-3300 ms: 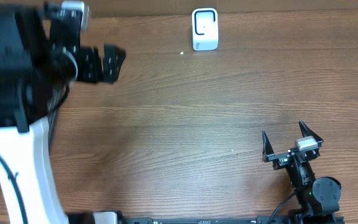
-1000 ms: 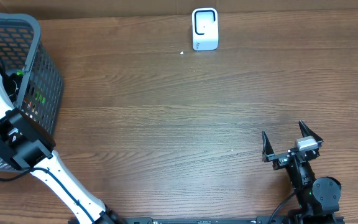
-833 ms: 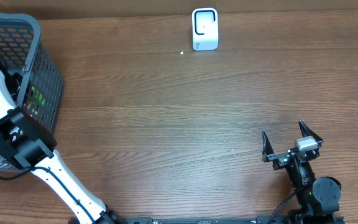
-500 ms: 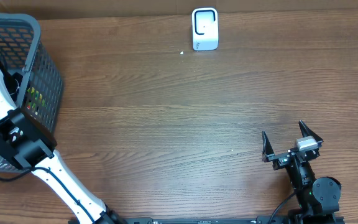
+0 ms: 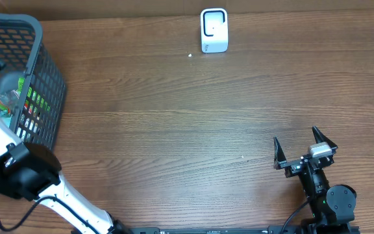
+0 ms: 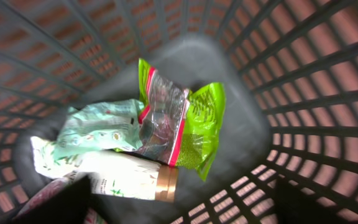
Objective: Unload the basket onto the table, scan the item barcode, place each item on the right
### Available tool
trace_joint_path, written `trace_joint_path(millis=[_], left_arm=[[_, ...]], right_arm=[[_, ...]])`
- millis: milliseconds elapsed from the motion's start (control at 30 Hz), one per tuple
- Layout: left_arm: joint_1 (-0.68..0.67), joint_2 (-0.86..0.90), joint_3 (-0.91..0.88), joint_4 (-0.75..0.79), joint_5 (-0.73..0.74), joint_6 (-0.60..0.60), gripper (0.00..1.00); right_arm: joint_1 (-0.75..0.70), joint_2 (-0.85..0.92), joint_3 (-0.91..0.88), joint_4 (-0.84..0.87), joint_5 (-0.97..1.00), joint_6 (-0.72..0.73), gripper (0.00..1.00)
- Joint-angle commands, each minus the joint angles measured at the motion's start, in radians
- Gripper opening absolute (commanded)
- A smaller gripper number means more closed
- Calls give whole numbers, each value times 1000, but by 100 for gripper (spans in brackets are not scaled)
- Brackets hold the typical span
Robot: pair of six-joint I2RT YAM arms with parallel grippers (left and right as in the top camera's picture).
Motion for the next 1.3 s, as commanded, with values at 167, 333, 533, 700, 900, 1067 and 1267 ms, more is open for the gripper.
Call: trace_joint_path(millis=[167,333,533,700,900,1067,1267], left_arm=[[20,232,-23,43,-83,26,100],[19,341,-23,111,-92,39,100],[19,417,-24,140,-88,47,100],[6,491,-25,110,-87,46,100],[-6,550,-34,63,-80,47,84],[-7,545,-30,24,-42,47,4],[6,492,91,-42,79,65,4]], right_arm=[[-3,-7,-11,5,-2,0,100],[-3,-7,-11,5,-2,0,100],[-3,-7,-11,5,-2,0,100],[-3,-7,-11,5,-2,0,100],[-3,-7,-11,5,-2,0,100],[-3,-7,-11,5,-2,0,100],[-3,-7,-11,5,-2,0,100]])
